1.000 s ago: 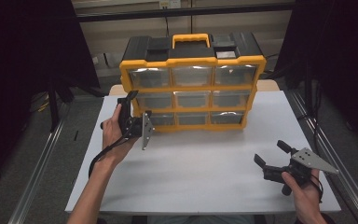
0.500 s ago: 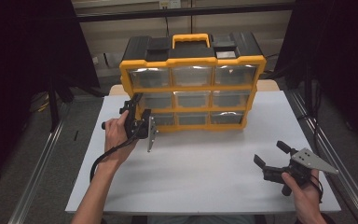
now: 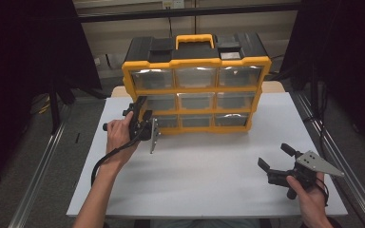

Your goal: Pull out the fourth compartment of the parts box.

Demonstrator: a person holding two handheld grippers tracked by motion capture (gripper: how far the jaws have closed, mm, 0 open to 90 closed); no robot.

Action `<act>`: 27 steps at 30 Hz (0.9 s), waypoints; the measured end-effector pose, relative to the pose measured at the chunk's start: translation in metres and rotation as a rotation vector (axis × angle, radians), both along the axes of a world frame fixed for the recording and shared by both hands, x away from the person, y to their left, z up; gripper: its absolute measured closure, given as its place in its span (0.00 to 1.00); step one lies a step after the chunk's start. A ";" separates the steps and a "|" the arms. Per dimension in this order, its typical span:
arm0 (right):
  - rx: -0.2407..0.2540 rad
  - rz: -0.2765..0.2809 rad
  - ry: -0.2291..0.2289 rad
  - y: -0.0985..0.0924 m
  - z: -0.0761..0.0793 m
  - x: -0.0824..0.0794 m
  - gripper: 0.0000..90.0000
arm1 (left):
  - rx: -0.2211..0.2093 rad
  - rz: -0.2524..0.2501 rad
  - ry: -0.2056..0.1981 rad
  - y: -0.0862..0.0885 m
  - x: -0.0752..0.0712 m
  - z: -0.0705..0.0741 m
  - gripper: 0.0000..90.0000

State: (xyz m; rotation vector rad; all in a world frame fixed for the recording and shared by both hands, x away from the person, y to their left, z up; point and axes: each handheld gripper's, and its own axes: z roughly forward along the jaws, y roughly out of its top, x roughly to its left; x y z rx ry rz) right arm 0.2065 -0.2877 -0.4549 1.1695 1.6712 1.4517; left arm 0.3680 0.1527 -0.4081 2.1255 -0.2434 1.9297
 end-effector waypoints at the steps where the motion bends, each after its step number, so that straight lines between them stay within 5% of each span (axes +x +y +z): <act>1: -0.001 -0.004 -0.003 0.000 0.000 0.000 0.01 | 0.001 0.004 0.001 -0.001 -0.001 0.000 0.39; 4: 0.003 -0.005 -0.003 -0.001 0.001 -0.001 0.01 | 0.055 0.012 -0.023 -0.002 0.000 0.000 0.40; 7: 0.000 -0.004 -0.005 0.000 0.000 -0.001 0.01 | 0.046 -0.003 -0.041 0.000 0.001 0.001 0.44; 12: 0.006 -0.004 -0.002 -0.001 0.001 -0.001 0.01 | 0.041 0.012 -0.027 -0.001 0.001 0.002 0.47; 17: 0.002 -0.008 -0.006 -0.001 0.000 0.001 0.01 | 0.101 0.019 -0.023 -0.004 0.004 0.007 0.50; 18: 0.000 -0.006 -0.007 -0.001 0.000 0.001 0.01 | 0.058 0.009 -0.050 -0.004 0.004 0.005 0.52; 22: 0.003 -0.005 -0.007 -0.001 0.000 0.000 0.01 | 0.066 0.002 -0.036 -0.001 0.004 0.006 0.54; 23: 0.001 -0.004 -0.004 -0.001 0.000 0.000 0.01 | 0.062 -0.026 -0.067 -0.001 0.006 0.007 0.56; 24: 0.003 -0.005 -0.003 -0.001 0.000 0.000 0.01 | 0.058 0.004 -0.041 -0.001 0.004 0.008 0.58; 27: 0.001 -0.009 -0.007 -0.001 0.000 0.000 0.01 | 0.065 -0.012 -0.071 -0.001 0.005 0.007 0.64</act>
